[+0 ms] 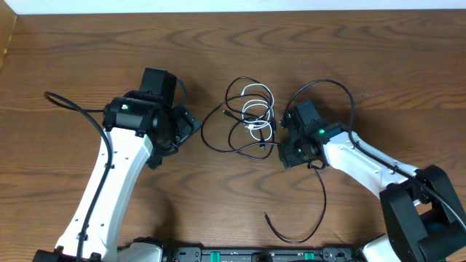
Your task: Untangle cables
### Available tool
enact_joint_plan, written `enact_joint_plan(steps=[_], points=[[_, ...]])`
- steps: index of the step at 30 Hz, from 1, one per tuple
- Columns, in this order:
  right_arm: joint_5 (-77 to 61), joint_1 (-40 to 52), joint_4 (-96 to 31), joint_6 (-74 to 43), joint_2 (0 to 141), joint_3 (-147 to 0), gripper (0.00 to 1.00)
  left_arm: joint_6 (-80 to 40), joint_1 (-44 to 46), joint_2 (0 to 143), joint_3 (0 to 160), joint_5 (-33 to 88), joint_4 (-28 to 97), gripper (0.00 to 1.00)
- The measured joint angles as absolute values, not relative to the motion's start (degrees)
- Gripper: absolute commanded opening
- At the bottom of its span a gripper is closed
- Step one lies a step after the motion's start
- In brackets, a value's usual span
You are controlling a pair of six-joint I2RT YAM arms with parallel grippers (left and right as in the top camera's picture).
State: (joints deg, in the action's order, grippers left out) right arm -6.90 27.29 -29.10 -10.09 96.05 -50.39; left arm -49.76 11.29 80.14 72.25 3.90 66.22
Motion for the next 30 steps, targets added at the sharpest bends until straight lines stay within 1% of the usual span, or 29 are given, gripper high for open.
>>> enact_joint_plan(steps=[1,4,6,10,16,19,23,24,27,30], points=[[-6.87,27.29,-28.86,-10.11,96.05,-50.35,0.61,-49.76,11.31,80.14,72.25,3.90,66.22,0.98],[-6.87,27.31,-28.01,-10.00,96.05,-50.33,0.47,-49.76,11.29,80.14,72.25,3.90,66.22,0.98],[-6.87,27.33,-27.55,-9.72,96.05,-50.33,0.46,-49.76,11.31,80.14,72.25,3.90,66.22,0.98],[-6.61,27.35,-27.59,-9.78,96.05,-50.33,0.48,-49.76,11.29,80.14,72.25,3.90,66.22,0.98],[-5.54,27.35,-28.16,-7.11,96.05,-50.28,0.47,-49.76,11.29,80.14,72.25,3.90,66.22,0.98],[-5.34,27.35,-28.25,-5.76,96.05,-50.26,0.57,-49.76,11.29,80.14,72.25,3.90,66.22,0.98],[-5.19,27.35,-28.75,-4.10,96.05,-50.15,0.59,-49.76,11.29,80.14,72.25,3.90,66.22,0.98],[-5.15,27.35,-28.82,-3.49,96.05,-50.04,0.58,-49.76,11.29,80.14,72.25,3.90,66.22,0.98],[-5.06,27.35,-28.99,-2.11,96.23,-49.63,0.48,-49.76,11.29,80.14,72.25,3.90,66.22,0.98],[-4.47,27.33,-28.86,-1.23,96.73,-49.58,0.32,-49.76,11.29,80.14,72.25,3.90,66.22,0.98]])
